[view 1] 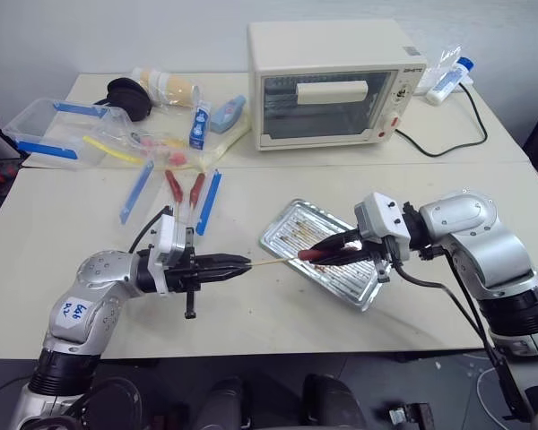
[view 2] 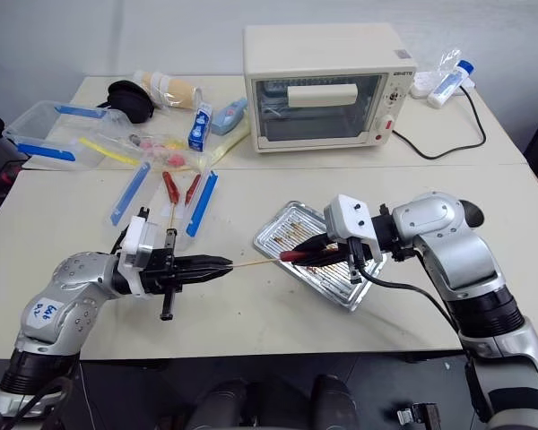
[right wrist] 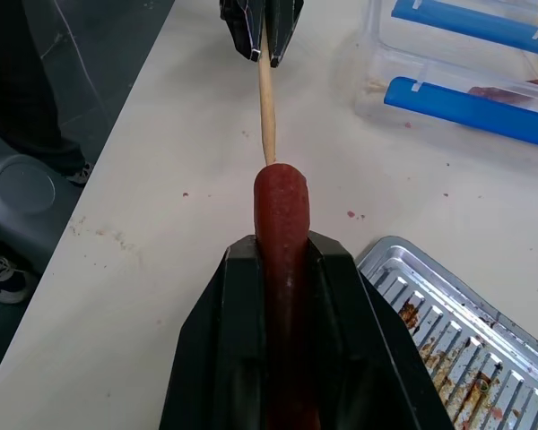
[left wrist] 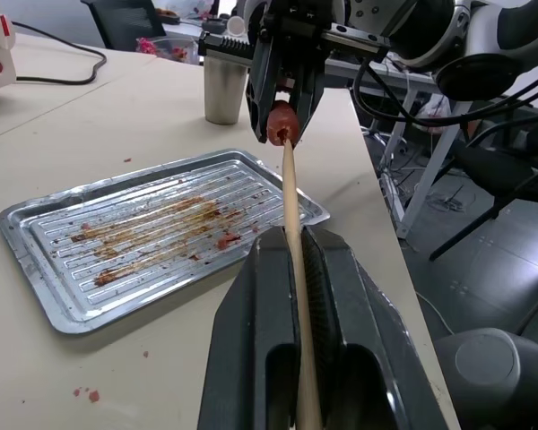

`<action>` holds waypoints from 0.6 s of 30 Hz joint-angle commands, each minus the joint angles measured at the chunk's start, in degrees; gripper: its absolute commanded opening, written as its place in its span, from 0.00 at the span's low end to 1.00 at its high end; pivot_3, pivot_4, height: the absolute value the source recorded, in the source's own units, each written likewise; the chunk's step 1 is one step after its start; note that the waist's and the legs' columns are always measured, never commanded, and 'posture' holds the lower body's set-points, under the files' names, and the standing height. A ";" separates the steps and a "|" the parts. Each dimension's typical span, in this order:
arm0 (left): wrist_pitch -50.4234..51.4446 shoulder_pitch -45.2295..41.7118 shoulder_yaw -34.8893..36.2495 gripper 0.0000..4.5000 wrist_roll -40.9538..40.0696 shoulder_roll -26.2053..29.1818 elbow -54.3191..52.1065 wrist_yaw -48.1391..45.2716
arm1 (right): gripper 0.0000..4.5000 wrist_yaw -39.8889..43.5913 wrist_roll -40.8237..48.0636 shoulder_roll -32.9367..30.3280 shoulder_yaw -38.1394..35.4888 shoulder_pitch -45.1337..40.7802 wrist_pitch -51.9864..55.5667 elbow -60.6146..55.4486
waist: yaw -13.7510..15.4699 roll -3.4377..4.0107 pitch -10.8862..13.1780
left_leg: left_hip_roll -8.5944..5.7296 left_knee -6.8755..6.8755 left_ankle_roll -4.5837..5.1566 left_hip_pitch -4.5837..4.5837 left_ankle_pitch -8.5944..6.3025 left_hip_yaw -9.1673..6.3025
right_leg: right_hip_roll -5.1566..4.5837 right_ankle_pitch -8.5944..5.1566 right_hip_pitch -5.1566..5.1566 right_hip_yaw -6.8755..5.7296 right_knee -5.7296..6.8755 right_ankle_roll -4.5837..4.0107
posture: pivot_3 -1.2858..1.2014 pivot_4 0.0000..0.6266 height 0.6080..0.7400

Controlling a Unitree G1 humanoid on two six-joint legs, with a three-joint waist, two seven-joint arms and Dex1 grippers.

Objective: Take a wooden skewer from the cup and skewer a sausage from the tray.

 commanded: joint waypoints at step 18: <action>-0.17 0.29 1.94 0.00 -1.37 0.48 -1.82 -0.70 | 0.09 1.67 0.01 -0.90 -0.21 0.38 -0.74 -2.05 | -0.01 0.00 0.00 | 0.00 0.01 0.00 0.00 0.00 0.00 | 0.00 0.00 0.00 0.00 0.01 0.00 | 0.52 0.24 1.00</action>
